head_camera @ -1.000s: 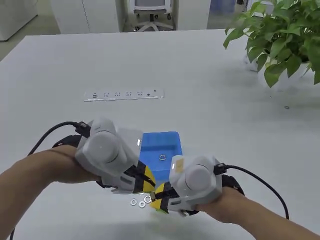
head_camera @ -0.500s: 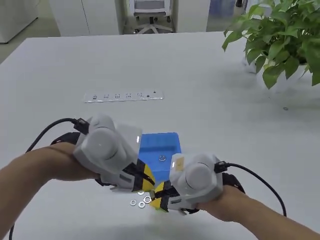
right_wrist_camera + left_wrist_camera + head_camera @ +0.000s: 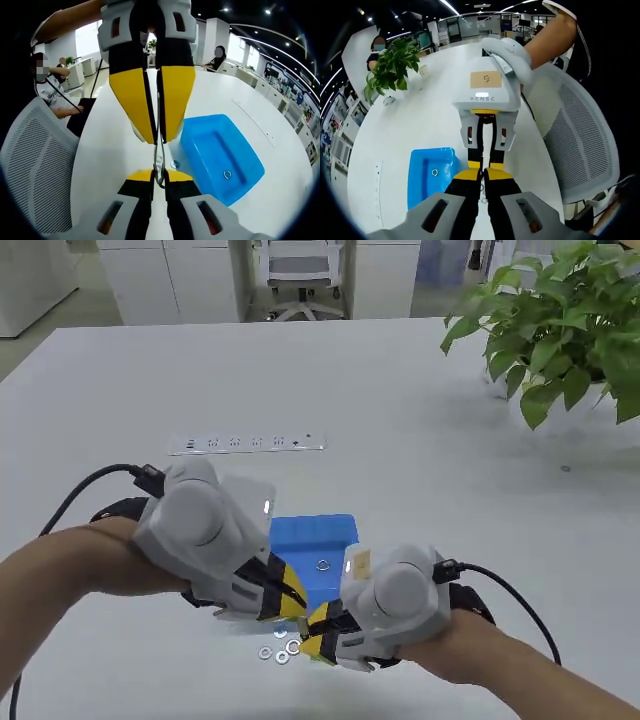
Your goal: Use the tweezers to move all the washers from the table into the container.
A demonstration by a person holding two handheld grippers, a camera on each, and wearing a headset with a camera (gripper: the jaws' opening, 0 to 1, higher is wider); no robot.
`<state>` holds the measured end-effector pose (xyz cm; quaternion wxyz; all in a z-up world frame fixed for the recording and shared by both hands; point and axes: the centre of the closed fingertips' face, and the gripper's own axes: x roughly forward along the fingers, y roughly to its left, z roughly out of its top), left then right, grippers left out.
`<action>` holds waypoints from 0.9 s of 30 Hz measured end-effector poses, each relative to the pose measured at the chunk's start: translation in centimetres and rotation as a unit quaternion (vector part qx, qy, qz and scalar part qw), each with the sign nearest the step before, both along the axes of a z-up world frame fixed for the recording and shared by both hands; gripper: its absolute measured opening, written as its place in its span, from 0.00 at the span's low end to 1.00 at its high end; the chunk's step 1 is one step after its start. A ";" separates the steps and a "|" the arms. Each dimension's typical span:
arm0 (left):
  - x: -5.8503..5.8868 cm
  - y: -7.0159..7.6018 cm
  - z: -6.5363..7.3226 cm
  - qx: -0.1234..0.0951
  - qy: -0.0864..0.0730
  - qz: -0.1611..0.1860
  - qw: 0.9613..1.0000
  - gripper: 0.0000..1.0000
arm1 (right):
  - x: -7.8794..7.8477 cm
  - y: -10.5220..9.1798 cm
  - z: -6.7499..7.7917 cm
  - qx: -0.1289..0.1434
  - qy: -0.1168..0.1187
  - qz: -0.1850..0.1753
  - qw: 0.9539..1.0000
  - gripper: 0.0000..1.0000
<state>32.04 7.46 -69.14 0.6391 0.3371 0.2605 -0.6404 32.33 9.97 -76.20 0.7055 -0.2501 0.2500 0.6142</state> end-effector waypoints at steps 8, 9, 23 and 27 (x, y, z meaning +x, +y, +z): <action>0.2 0.2 0.9 0.002 -0.001 -0.001 1.000 0.06 | 0.2 -0.1 0.9 -0.005 -0.008 0.005 1.000 0.10; 0.2 0.3 1.0 0.002 0.000 -0.001 1.000 0.06 | 0.2 -0.1 1.1 -0.007 -0.009 0.007 1.000 0.10; 1.6 -0.2 3.0 -0.007 -0.010 -0.002 1.000 0.06 | 1.8 -0.7 3.0 -0.008 -0.019 0.010 1.000 0.10; 2.1 -0.3 3.5 -0.008 -0.016 -0.003 1.000 0.06 | 2.4 -0.8 3.5 -0.006 -0.023 0.007 1.000 0.10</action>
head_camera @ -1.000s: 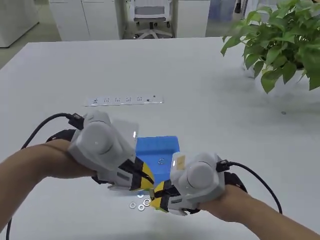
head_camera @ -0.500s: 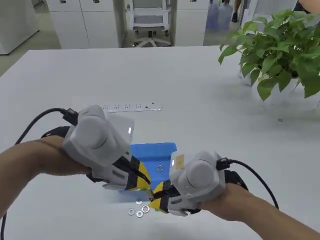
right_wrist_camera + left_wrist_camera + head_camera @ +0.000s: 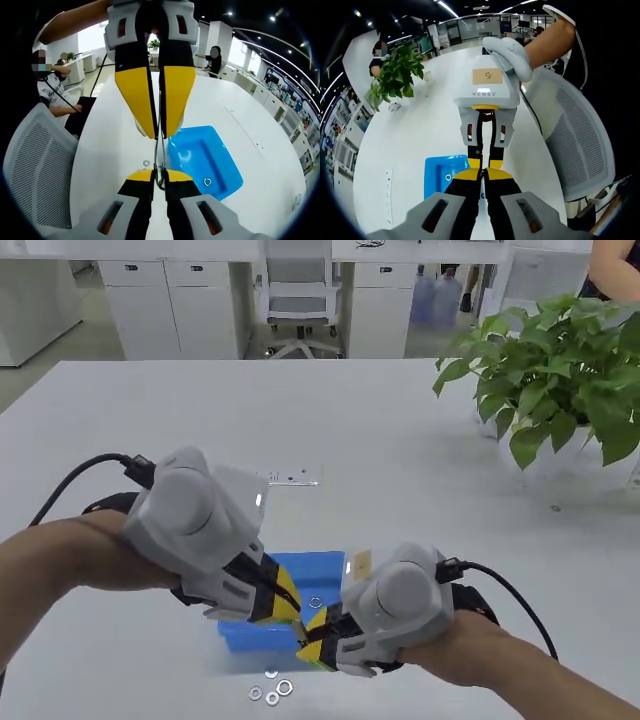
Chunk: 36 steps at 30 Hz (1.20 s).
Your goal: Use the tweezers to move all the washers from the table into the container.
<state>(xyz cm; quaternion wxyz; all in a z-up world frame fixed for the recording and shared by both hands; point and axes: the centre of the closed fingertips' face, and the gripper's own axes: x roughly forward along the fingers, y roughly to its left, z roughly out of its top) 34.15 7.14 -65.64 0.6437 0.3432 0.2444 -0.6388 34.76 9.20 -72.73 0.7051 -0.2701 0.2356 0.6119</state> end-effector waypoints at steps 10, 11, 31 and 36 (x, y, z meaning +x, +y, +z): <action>1.8 0.0 0.7 0.003 -0.011 0.001 1.000 0.06 | 2.0 0.0 0.8 0.001 -0.012 -0.003 1.000 0.10; 2.0 0.0 0.8 0.002 -0.012 0.001 1.000 0.06 | 2.3 0.0 0.8 0.002 -0.013 -0.004 1.000 0.10; 5.2 0.1 -0.7 0.001 -0.023 0.005 1.000 0.06 | 5.6 0.2 -0.7 0.010 -0.018 -0.016 1.000 0.10; 5.9 0.1 -1.4 0.005 -0.024 0.005 1.000 0.06 | 6.5 0.3 -1.3 0.010 -0.016 -0.020 1.000 0.10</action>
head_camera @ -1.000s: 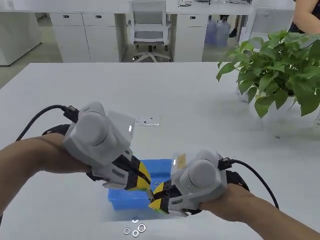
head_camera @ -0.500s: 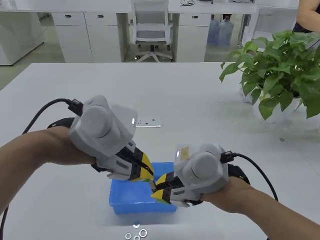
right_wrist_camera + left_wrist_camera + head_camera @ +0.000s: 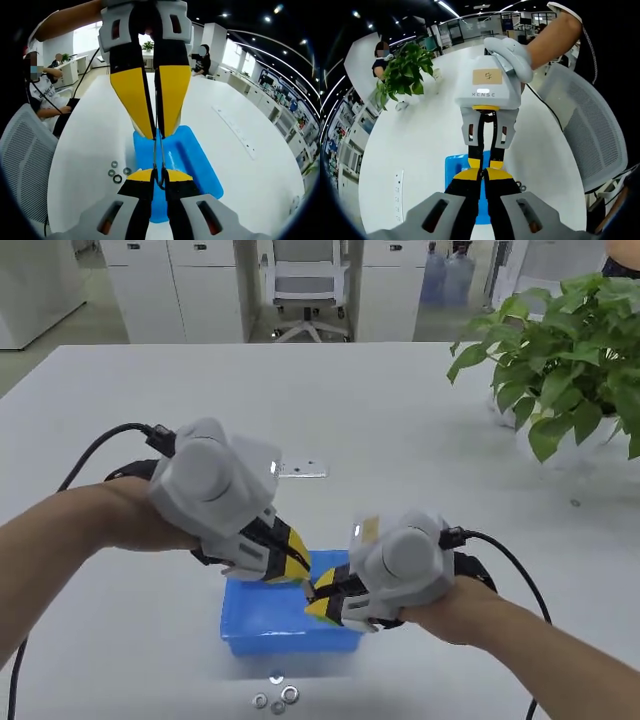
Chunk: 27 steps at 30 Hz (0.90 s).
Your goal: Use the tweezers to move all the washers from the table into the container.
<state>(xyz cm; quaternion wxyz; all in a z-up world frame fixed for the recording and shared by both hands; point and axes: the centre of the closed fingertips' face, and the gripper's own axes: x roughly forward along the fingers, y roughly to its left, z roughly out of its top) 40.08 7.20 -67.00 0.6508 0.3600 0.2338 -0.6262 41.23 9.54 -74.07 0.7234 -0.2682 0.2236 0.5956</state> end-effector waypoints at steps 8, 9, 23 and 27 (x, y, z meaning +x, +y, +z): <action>1.2 -0.1 -1.4 0.005 0.004 -0.001 1.000 0.06 | 0.9 -0.1 -1.3 -0.002 0.009 -0.007 1.000 0.10; 1.3 -0.1 -1.5 0.006 0.005 -0.001 1.000 0.06 | 1.0 -0.1 -1.5 -0.003 0.011 -0.007 1.000 0.10; 2.3 -0.3 -4.1 0.020 0.023 -0.007 1.000 0.06 | 1.7 -0.3 -4.1 -0.016 0.031 -0.001 0.999 0.10; 2.4 -0.3 -4.5 0.024 0.024 -0.008 0.999 0.06 | 1.8 -0.4 -4.4 -0.021 0.029 0.003 0.999 0.10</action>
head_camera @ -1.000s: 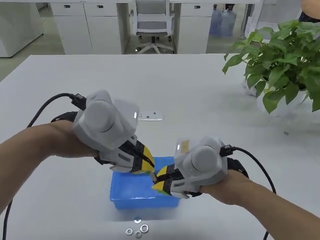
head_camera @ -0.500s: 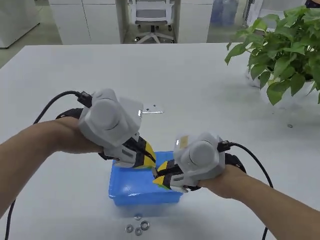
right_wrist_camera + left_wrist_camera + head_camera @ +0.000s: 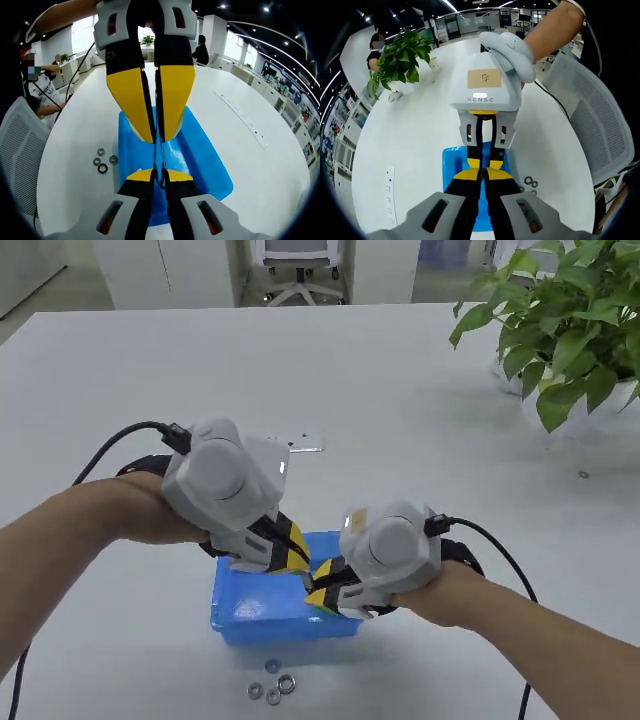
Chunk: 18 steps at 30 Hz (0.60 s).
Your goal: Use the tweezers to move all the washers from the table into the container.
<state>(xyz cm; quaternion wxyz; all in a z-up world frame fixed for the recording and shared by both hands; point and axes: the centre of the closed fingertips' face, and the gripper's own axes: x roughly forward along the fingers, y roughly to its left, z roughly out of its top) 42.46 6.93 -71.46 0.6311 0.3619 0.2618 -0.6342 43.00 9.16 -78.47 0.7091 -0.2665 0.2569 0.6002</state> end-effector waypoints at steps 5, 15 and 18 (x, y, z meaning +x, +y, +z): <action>0.0 0.0 -0.3 0.003 0.002 -0.002 1.000 0.06 | 0.0 -0.1 -0.3 -0.002 0.002 -0.001 1.000 0.10; 0.0 -0.1 -0.2 0.005 -0.002 -0.004 1.000 0.07 | 0.1 -0.2 -0.2 -0.002 -0.002 -0.002 1.000 0.10; -0.1 -0.2 0.2 0.007 -0.007 -0.005 1.000 0.07 | 0.1 -0.2 0.1 -0.001 -0.005 -0.003 1.000 0.10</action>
